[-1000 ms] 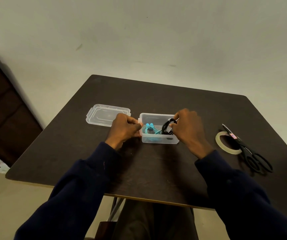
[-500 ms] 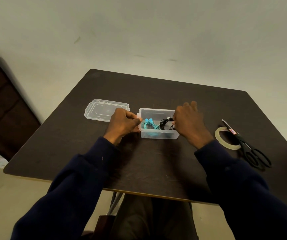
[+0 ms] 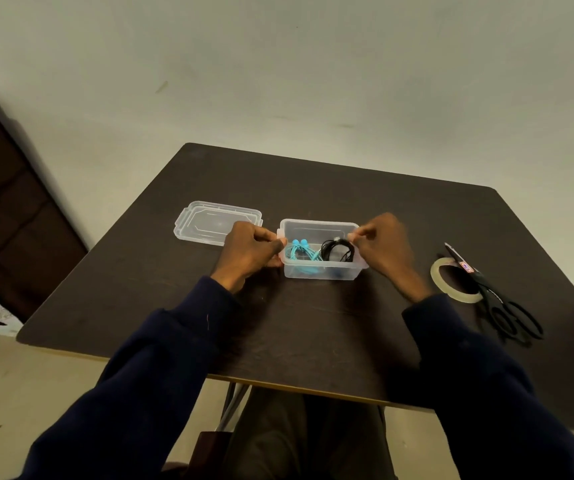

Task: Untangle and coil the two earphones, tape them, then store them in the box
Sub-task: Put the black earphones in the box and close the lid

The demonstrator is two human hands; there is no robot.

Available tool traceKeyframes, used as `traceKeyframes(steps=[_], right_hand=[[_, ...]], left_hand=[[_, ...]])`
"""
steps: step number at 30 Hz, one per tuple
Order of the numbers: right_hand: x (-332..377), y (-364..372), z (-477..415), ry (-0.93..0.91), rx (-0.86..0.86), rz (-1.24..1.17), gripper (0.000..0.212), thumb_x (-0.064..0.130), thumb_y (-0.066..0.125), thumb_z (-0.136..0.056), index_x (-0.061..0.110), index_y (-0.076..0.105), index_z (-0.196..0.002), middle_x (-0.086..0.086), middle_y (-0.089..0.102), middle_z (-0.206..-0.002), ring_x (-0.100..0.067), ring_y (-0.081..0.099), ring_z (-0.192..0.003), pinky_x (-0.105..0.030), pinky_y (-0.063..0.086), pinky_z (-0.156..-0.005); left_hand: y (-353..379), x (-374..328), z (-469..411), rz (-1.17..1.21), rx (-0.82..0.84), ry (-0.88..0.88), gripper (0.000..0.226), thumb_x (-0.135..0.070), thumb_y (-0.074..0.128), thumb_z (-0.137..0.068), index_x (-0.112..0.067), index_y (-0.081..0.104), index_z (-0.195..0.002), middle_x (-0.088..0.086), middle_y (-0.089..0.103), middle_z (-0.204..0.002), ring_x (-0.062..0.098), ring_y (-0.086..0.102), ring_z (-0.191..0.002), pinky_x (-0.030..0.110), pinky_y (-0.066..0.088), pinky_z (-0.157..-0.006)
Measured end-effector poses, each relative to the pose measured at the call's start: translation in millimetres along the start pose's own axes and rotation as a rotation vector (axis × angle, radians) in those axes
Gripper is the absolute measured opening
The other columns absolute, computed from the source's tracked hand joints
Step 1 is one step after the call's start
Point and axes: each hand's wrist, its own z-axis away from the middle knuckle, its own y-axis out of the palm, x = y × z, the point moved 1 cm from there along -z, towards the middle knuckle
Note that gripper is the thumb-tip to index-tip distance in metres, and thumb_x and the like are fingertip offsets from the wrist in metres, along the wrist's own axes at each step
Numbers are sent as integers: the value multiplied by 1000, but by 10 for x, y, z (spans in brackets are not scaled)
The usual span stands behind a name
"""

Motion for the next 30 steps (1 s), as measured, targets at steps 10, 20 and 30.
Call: traceKeyframes(steps=[10, 20, 30], right_hand=[[-260, -190, 347, 139, -64, -300, 21, 13, 75, -90, 8, 75, -111, -7, 75, -99, -14, 71, -84, -16, 52, -69], [-490, -289, 387, 124, -80, -321, 20, 19, 75, -91, 11, 76, -110, -4, 76, -98, -12, 71, -83, -28, 56, -78], [-521, -453, 554, -64, -376, -327, 20, -2, 70, -89, 9, 78, -103, -3, 75, -97, -8, 70, -84, -6, 50, -76]], left_hand=[[-22, 198, 119, 152, 2, 108, 18, -14, 69, -93, -13, 74, -110, 4, 76, -105, 14, 76, -85, 27, 62, -74], [-693, 522, -146, -455, -268, 363, 26, -3, 87, -74, -13, 79, -96, -1, 72, -104, 12, 64, -98, 16, 44, -89], [-622, 493, 10, -480, -320, 614, 20, -1, 80, -80, -20, 75, -84, -5, 70, -92, 20, 61, -91, 48, 52, -89]])
